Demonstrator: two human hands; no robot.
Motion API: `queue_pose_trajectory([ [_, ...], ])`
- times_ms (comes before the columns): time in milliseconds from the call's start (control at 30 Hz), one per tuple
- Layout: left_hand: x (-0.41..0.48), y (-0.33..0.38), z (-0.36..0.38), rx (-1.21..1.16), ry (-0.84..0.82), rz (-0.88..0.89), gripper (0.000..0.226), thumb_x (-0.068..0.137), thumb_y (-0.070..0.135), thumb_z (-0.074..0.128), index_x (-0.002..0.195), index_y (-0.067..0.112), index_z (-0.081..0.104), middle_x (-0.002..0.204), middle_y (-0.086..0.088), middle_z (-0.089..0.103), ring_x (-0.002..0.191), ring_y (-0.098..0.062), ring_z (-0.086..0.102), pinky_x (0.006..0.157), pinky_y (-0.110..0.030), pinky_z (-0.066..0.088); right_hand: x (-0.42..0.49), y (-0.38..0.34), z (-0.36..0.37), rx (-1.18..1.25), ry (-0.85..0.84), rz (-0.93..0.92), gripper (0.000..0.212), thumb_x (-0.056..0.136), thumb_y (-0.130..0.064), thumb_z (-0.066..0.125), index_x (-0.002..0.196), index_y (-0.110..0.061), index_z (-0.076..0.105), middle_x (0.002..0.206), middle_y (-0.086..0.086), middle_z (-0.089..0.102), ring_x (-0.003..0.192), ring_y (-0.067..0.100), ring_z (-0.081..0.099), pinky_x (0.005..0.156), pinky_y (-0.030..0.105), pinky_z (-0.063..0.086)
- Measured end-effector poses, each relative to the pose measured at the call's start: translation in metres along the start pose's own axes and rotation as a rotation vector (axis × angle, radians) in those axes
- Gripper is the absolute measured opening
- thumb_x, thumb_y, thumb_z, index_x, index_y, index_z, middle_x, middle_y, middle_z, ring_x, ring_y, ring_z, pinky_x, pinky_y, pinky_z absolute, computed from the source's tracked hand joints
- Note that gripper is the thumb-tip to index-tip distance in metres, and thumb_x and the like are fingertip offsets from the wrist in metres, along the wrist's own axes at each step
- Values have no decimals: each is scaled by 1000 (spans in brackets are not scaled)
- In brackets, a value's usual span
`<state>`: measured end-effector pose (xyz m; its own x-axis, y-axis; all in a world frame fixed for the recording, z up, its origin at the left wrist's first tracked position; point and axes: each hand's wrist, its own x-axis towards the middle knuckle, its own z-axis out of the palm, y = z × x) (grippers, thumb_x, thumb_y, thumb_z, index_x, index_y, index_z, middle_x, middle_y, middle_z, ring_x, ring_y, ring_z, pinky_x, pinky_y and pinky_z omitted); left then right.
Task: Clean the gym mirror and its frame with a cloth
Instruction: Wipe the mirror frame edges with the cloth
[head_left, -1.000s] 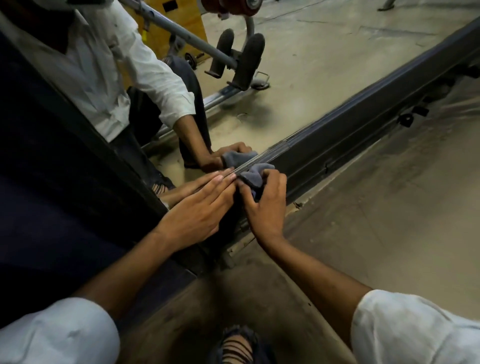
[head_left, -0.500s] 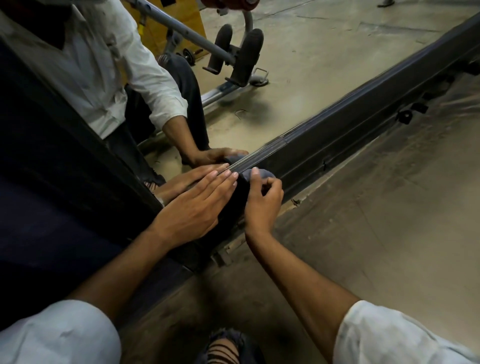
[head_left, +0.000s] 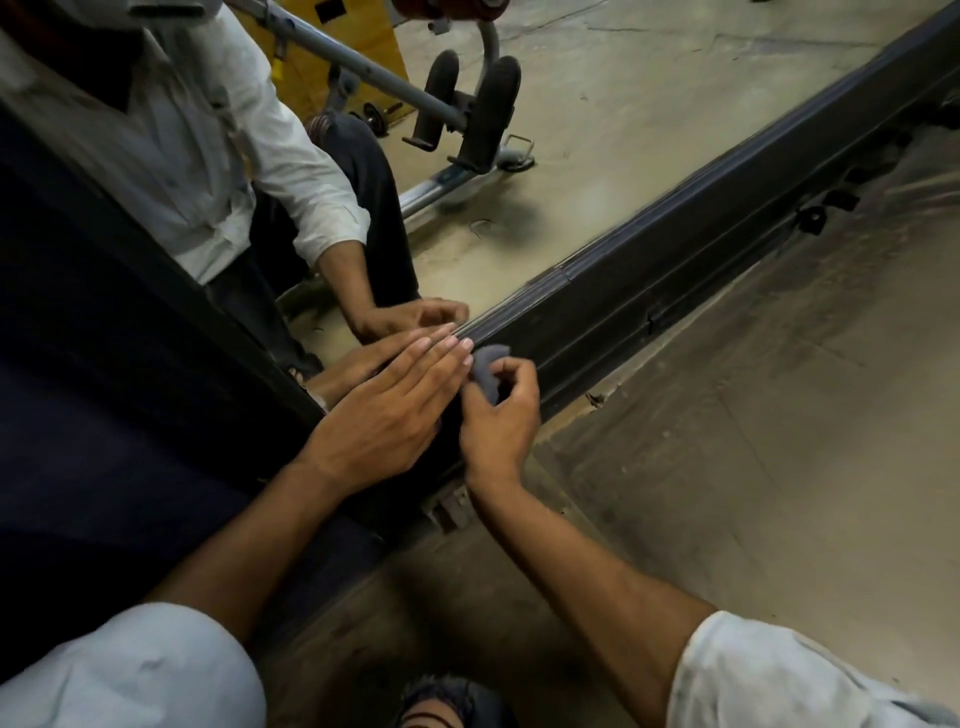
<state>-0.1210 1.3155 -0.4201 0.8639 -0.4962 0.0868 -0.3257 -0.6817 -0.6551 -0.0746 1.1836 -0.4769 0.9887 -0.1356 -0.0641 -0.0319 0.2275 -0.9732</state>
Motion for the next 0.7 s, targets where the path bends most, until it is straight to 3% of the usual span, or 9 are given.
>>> queue_pose_trajectory([
  [67, 0, 2, 1, -1, -25, -5, 77, 105, 26, 36, 166, -6, 1, 175, -28, 0, 164, -40, 2, 132, -53, 15, 23, -19, -10, -40, 52, -116, 24, 89, -11, 75, 103, -22, 59, 111, 3, 58, 95, 10, 59, 83, 21, 50],
  [100, 0, 2, 1, 6, -31, -2, 79, 104, 27, 39, 166, -6, 2, 175, -28, 0, 164, -40, 2, 132, -54, 15, 29, -25, -14, -107, -1, -207, 26, 90, -10, 73, 109, -21, 59, 114, 1, 55, 98, 8, 57, 85, 16, 49],
  [233, 3, -1, 1, -31, -44, 8, 91, 97, 33, 62, 165, -2, 13, 173, -28, 16, 163, -41, 11, 133, -54, 15, 46, -28, -40, -562, -408, -755, 41, 90, -19, 71, 129, -18, 60, 124, 2, 46, 113, 16, 49, 80, 28, 54],
  [300, 8, -3, 1, -13, -48, 26, 93, 97, 35, 61, 167, -2, 12, 175, -28, 7, 164, -40, 6, 134, -54, 12, 78, -34, -53, -713, -479, -963, 43, 91, -25, 73, 131, -17, 61, 127, 7, 48, 114, 20, 49, 74, 28, 51],
  [367, 23, -3, 1, 23, -60, 51, 93, 101, 38, 53, 167, -3, 3, 175, -27, -8, 164, -40, -5, 134, -54, 7, 112, -44, -65, -743, -342, -928, 40, 90, -19, 76, 127, -18, 63, 123, 7, 48, 111, 19, 48, 74, 30, 51],
  [467, 55, 4, 5, 65, -45, 60, 91, 104, 41, 44, 166, -4, -5, 173, -28, -17, 163, -41, -12, 133, -53, -3, 130, -44, -70, -673, -115, -678, 38, 88, -10, 72, 123, -20, 61, 118, 4, 45, 107, 17, 48, 79, 37, 58],
  [600, 74, 6, 10, 4, -5, 19, 90, 101, 41, 51, 166, -4, 8, 174, -29, 4, 164, -41, 3, 134, -53, 3, 108, -29, -71, -712, -366, -811, 51, 85, -9, 76, 130, -20, 56, 125, 3, 45, 110, 16, 49, 82, 30, 55],
  [700, 74, 5, 10, -34, -16, 24, 88, 102, 40, 44, 167, -3, 1, 175, -28, -7, 164, -39, -4, 134, -52, 2, 133, -39, -78, -727, -220, -723, 44, 89, -7, 71, 127, -19, 55, 122, 4, 46, 108, 18, 51, 85, 37, 58],
])
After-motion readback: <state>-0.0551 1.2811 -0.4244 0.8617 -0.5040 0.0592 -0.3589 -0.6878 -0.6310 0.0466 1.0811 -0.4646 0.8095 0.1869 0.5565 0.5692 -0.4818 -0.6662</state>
